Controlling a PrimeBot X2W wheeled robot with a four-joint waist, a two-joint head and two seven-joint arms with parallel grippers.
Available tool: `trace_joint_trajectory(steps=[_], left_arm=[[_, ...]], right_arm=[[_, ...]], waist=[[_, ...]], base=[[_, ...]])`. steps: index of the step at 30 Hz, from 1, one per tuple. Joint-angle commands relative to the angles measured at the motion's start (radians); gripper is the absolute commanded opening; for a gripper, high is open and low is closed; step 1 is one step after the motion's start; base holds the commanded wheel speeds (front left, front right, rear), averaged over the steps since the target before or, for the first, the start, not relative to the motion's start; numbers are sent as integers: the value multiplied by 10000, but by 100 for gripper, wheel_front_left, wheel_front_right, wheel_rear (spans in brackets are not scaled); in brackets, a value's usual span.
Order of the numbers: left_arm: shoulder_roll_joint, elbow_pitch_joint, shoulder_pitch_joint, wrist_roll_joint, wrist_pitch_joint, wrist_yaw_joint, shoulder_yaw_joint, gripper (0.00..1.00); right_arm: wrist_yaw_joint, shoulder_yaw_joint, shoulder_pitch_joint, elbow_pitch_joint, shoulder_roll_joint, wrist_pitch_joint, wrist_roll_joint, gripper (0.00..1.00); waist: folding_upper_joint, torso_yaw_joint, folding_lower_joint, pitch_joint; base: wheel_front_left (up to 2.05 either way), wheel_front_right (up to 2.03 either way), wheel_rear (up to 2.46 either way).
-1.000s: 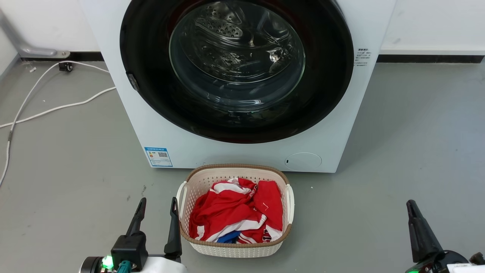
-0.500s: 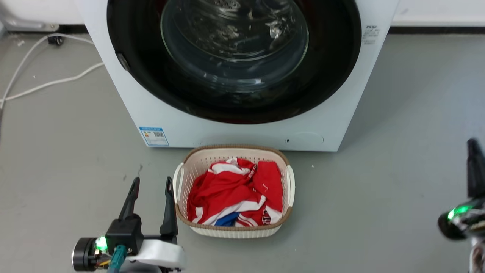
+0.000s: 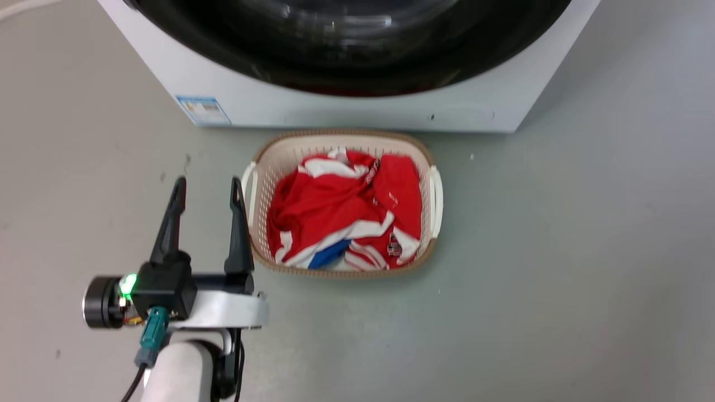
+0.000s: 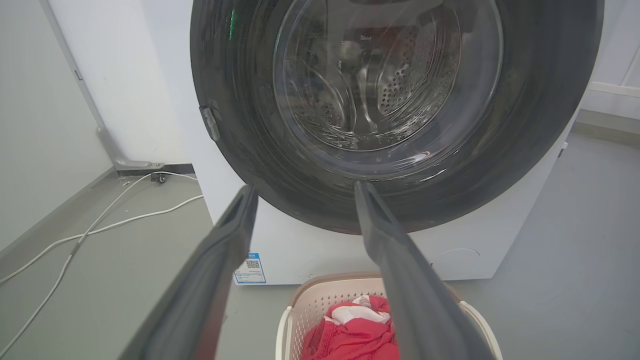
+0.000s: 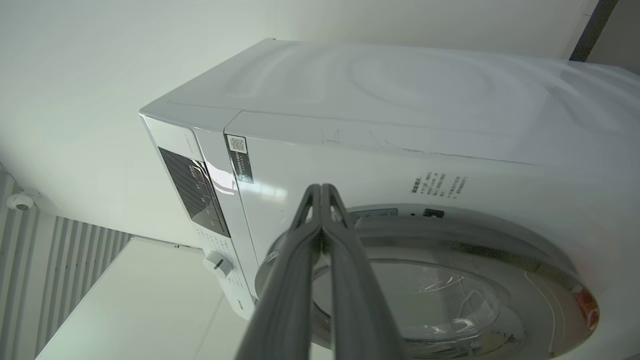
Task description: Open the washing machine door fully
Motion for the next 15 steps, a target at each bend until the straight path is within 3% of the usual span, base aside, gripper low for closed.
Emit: trace_joint_trajectory(steps=[1,15], left_arm=[[0,-92,-235,68,-26,-19,-10,100],[-1,-420,-1216,-40,-26,7,-103,100]], right_arm=[[4,132,-410,157,-133,90,-46,0],[4,2734,-4756,2451,-940,1686,-1200,0]], waist=[[0,72,-2,723],[0,310,-2,2618]], base=[[0,0,0],[0,0,0]])
